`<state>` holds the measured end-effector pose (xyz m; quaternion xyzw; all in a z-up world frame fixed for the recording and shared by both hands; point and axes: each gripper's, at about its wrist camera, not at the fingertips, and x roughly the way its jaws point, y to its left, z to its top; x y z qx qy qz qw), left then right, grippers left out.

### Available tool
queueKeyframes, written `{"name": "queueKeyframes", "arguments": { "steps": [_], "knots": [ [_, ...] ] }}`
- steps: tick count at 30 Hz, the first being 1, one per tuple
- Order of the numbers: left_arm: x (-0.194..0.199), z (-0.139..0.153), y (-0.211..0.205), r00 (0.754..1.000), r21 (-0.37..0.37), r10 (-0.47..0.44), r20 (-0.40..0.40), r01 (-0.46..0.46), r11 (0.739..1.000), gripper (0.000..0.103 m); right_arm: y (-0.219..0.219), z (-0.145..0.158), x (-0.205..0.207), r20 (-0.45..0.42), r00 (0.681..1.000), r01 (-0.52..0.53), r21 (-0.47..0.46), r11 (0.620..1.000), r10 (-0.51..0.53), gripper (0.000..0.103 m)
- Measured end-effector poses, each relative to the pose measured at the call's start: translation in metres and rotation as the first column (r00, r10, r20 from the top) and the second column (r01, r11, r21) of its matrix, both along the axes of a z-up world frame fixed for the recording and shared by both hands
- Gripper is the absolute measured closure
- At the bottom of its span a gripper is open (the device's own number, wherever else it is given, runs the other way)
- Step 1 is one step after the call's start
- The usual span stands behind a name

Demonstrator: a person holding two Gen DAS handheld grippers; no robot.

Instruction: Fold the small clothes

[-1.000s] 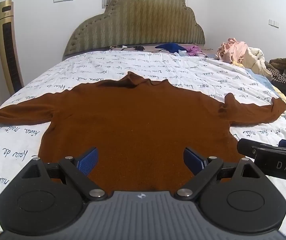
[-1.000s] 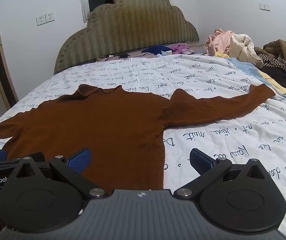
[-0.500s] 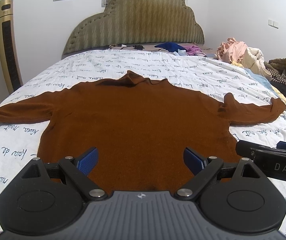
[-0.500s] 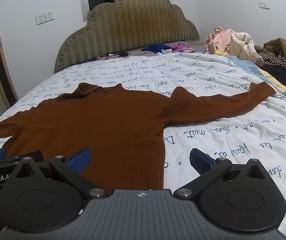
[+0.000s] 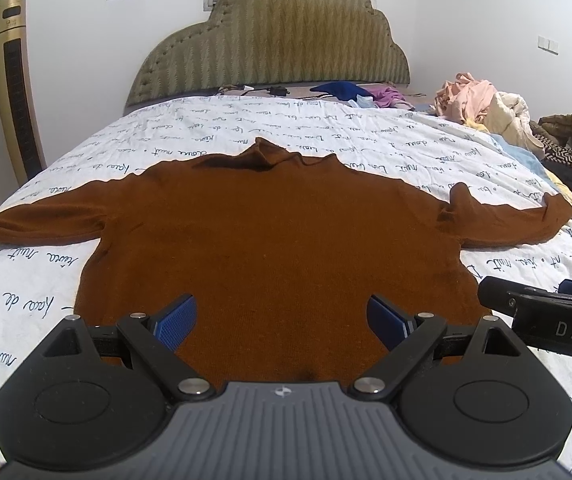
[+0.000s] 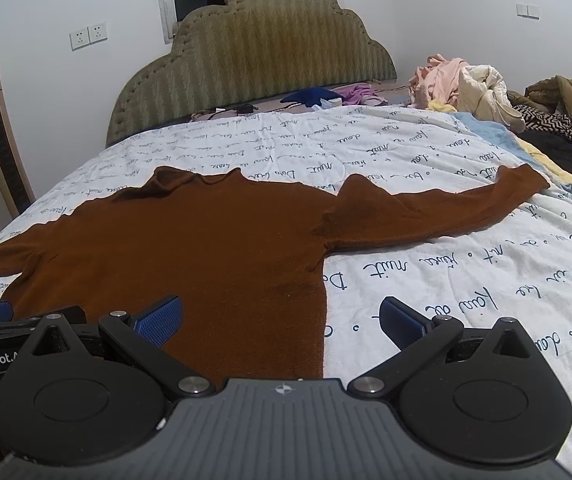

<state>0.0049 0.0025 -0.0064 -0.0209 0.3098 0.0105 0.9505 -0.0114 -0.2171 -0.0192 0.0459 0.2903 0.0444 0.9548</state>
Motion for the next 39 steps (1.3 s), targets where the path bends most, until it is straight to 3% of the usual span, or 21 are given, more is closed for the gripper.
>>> {"name": "queueKeyframes", "arguments": {
  "steps": [22,33,39],
  "knots": [
    [0.004,-0.005,0.004,1.000,0.008,0.017,-0.015,-0.017,1.000,0.010,-0.007,-0.009,0.000,-0.012,1.000,-0.002,-0.008,1.000,0.002,0.000],
    [0.006,-0.022,0.005,1.000,0.003,-0.005,0.017,0.005,1.000,0.010,-0.015,-0.045,0.000,-0.012,1.000,0.025,-0.011,1.000,-0.025,0.000],
    [0.008,-0.037,0.003,1.000,0.010,-0.009,0.020,0.009,1.000,0.010,-0.022,-0.067,0.009,-0.058,0.997,0.046,0.010,0.999,-0.045,0.000]
  ]
}}
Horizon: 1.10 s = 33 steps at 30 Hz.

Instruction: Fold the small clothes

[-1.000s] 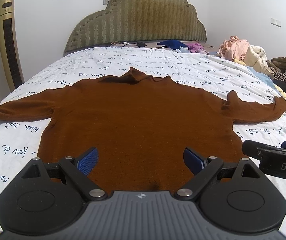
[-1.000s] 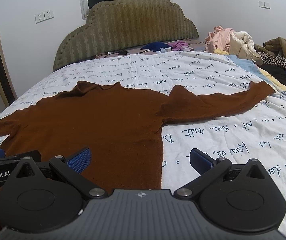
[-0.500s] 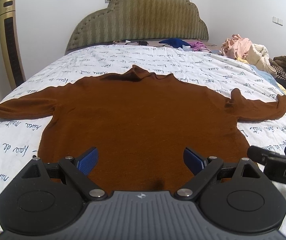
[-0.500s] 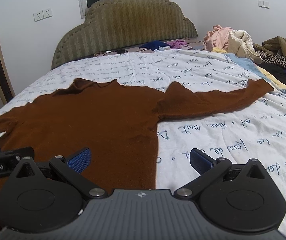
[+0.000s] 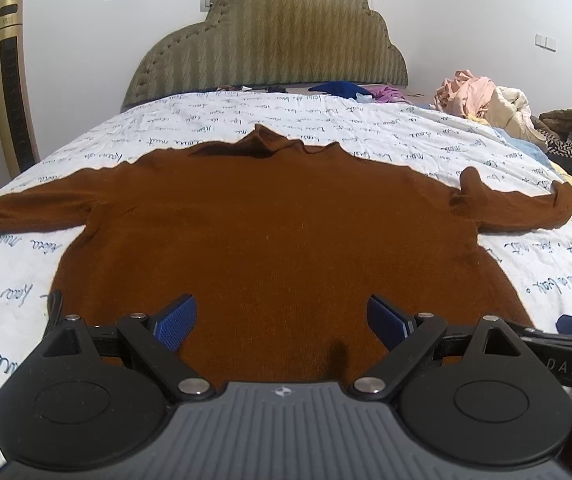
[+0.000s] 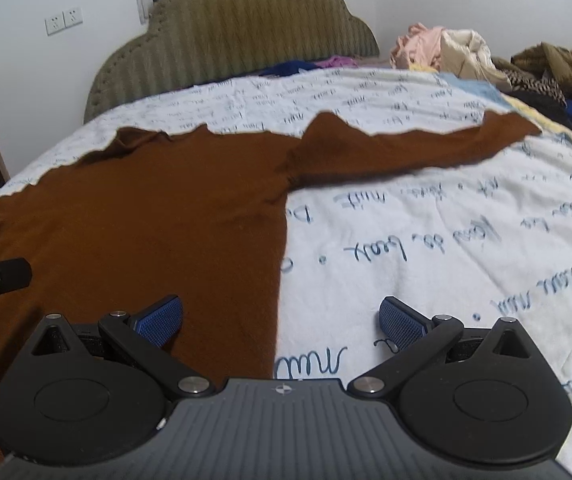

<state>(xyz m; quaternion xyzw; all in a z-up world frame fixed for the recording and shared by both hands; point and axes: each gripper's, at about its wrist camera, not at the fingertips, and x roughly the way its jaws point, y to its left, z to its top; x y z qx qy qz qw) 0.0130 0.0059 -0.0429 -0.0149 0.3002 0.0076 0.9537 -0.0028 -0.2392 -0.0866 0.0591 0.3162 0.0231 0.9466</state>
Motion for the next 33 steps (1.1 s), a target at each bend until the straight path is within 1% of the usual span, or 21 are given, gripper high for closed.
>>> {"name": "queueKeyframes", "arguments": {
  "steps": [4,7,11,13,16,19,22,33],
  "knots": [
    [0.005,-0.011,0.001,1.000,-0.001,0.010,-0.014,-0.010,1.000,0.010,0.002,-0.004,0.002,0.008,1.000,0.003,-0.011,1.000,-0.002,0.000],
    [0.009,-0.021,0.002,0.999,0.025,0.030,-0.033,-0.029,0.999,0.010,0.003,-0.006,0.004,0.002,1.000,0.004,-0.017,1.000,-0.004,0.000],
    [0.009,-0.028,0.001,0.999,0.038,0.037,-0.023,-0.036,0.999,0.010,0.005,-0.004,0.010,-0.020,1.000,0.010,-0.025,1.000,-0.011,0.000],
    [0.011,-0.031,-0.002,0.999,0.067,0.039,-0.028,-0.037,0.997,0.007,0.006,-0.003,0.012,-0.025,1.000,0.007,-0.026,1.000,-0.008,0.000],
    [0.015,-0.033,-0.001,0.998,0.058,0.049,-0.041,-0.046,0.997,0.004,0.002,-0.004,0.015,-0.020,1.000,0.012,-0.006,1.000,-0.012,0.000],
    [0.019,-0.034,0.000,0.997,0.049,0.059,-0.055,-0.057,0.997,0.002,0.001,-0.006,0.014,-0.012,1.000,0.013,-0.008,1.000,-0.013,0.000],
    [0.019,-0.035,-0.001,0.997,0.054,0.061,-0.055,-0.059,0.997,0.002,0.004,-0.008,0.014,-0.004,1.000,0.011,-0.020,1.000,-0.011,0.000],
    [0.021,-0.036,0.001,0.996,0.041,0.066,-0.057,-0.064,0.997,0.000,0.004,-0.009,0.013,0.001,1.000,0.009,-0.014,1.000,-0.009,0.000]
  ]
}}
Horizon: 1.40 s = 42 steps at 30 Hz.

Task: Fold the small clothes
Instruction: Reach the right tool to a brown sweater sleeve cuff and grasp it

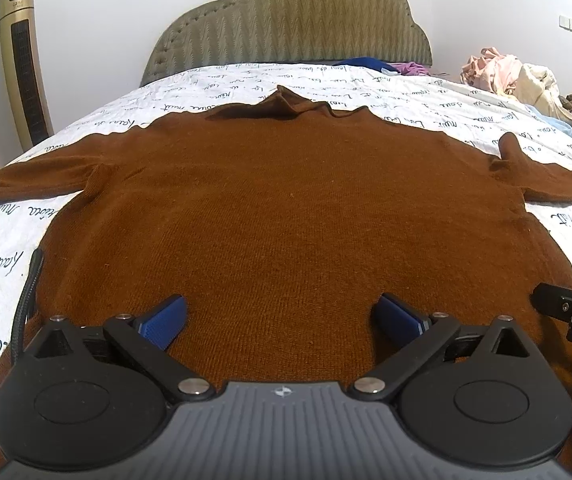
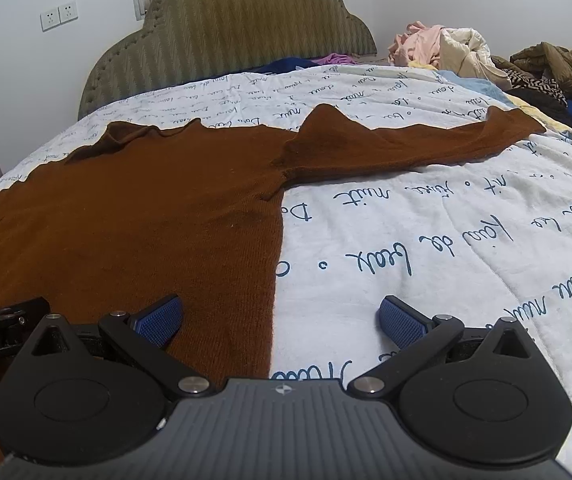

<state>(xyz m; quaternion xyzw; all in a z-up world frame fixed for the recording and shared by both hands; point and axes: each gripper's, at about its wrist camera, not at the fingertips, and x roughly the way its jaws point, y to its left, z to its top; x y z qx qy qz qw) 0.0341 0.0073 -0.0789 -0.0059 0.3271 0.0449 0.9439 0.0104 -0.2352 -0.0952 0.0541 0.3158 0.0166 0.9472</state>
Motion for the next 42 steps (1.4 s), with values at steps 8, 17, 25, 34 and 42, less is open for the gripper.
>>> {"name": "queueKeyframes", "arguments": {
  "steps": [8,17,25,34,42],
  "knots": [
    [0.000,0.000,0.000,1.000,0.000,0.000,0.000,0.000,1.000,0.000,-0.001,0.000,-0.001,0.002,1.000,-0.002,0.004,1.000,0.002,0.000],
    [-0.002,0.024,-0.001,0.999,-0.029,-0.052,0.013,0.052,0.998,0.000,-0.033,0.030,0.005,0.022,0.999,-0.042,0.116,0.992,0.039,0.000],
    [0.036,0.050,-0.057,0.987,0.077,-0.160,-0.017,0.161,0.984,0.000,-0.162,0.064,0.089,0.004,0.988,0.154,0.103,0.983,-0.155,0.000],
    [0.104,0.045,-0.145,0.966,0.114,-0.251,-0.057,0.256,0.960,0.000,-0.294,0.042,0.157,-0.043,0.944,0.325,0.308,0.894,-0.328,0.000],
    [0.141,0.030,-0.184,0.965,0.045,-0.249,-0.081,0.253,0.966,0.000,-0.350,0.015,0.195,-0.090,0.927,0.359,0.500,0.788,-0.365,0.001]
  ]
}}
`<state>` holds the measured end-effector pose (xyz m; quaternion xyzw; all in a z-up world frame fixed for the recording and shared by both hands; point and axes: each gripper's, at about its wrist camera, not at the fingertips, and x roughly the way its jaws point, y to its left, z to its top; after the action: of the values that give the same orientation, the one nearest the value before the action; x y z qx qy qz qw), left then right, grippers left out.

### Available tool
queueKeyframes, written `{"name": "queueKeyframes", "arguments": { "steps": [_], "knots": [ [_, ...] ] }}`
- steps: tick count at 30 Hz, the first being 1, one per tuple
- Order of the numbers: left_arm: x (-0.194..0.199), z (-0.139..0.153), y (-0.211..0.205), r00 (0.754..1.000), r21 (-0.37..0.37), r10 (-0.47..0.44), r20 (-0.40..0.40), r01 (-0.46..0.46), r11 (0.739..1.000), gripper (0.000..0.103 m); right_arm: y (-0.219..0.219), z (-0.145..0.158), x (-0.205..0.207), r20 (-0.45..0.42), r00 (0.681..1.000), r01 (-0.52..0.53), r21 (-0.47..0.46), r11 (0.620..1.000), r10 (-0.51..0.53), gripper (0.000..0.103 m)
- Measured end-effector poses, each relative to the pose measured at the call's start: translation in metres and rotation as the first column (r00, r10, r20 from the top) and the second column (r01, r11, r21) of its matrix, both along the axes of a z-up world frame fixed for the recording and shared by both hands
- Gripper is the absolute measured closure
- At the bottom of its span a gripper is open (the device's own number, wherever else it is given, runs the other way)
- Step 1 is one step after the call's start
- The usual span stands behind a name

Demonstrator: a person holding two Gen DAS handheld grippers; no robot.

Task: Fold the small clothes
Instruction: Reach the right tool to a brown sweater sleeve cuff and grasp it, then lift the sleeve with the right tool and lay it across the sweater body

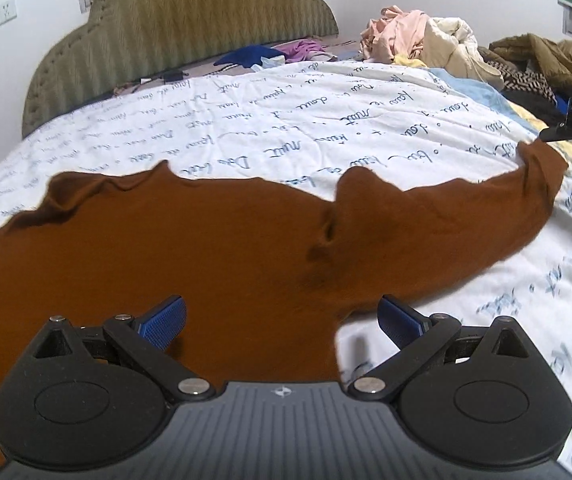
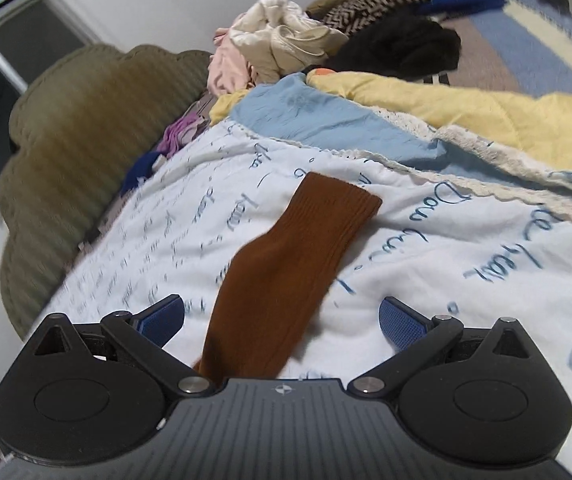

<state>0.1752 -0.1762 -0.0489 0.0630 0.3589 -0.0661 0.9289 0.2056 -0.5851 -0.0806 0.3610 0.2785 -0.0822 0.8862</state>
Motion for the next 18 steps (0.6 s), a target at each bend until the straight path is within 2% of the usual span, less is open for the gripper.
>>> {"name": "queueKeyframes", "arguments": {
  "steps": [2,4,6,10,12,13,14,15,18],
  "knots": [
    [0.005,-0.004,-0.005,1.000,-0.013,0.010,-0.012,-0.010,1.000,0.000,-0.005,-0.004,0.008,0.011,1.000,-0.005,0.027,1.000,0.004,0.001],
    [0.009,-0.010,-0.008,0.999,-0.021,0.015,-0.030,-0.016,1.000,0.000,-0.007,-0.005,0.015,0.031,0.999,-0.010,0.033,0.999,0.009,0.007],
    [0.012,-0.014,-0.010,0.999,-0.018,0.021,-0.044,-0.022,1.000,0.000,-0.012,-0.005,0.020,0.049,0.999,-0.013,0.055,0.998,0.010,0.022],
    [0.016,-0.019,-0.012,0.998,-0.019,0.031,-0.052,-0.032,0.999,0.000,-0.025,-0.013,0.026,0.056,0.998,-0.003,0.132,0.991,-0.005,0.040],
    [0.018,-0.019,-0.011,0.998,-0.021,0.036,-0.053,-0.038,0.999,0.000,-0.028,-0.015,0.027,0.065,0.998,0.001,0.144,0.990,-0.011,0.062],
    [0.018,-0.020,-0.011,0.998,-0.023,0.038,-0.056,-0.039,0.999,0.000,-0.030,-0.017,0.026,0.066,0.998,0.006,0.157,0.988,-0.016,0.069],
    [0.018,-0.020,-0.011,0.998,-0.025,0.039,-0.059,-0.040,0.999,0.000,-0.032,-0.019,0.026,0.063,0.998,0.011,0.174,0.985,-0.022,0.084],
    [0.018,-0.019,-0.011,0.997,-0.027,0.039,-0.059,-0.041,0.999,0.000,-0.034,-0.022,0.026,0.057,0.998,0.014,0.190,0.982,-0.025,0.091],
    [0.015,-0.019,-0.008,0.998,-0.024,0.040,-0.058,-0.041,0.999,0.000,-0.035,-0.027,0.023,0.071,0.997,0.017,0.201,0.979,-0.032,0.092]
  ]
}}
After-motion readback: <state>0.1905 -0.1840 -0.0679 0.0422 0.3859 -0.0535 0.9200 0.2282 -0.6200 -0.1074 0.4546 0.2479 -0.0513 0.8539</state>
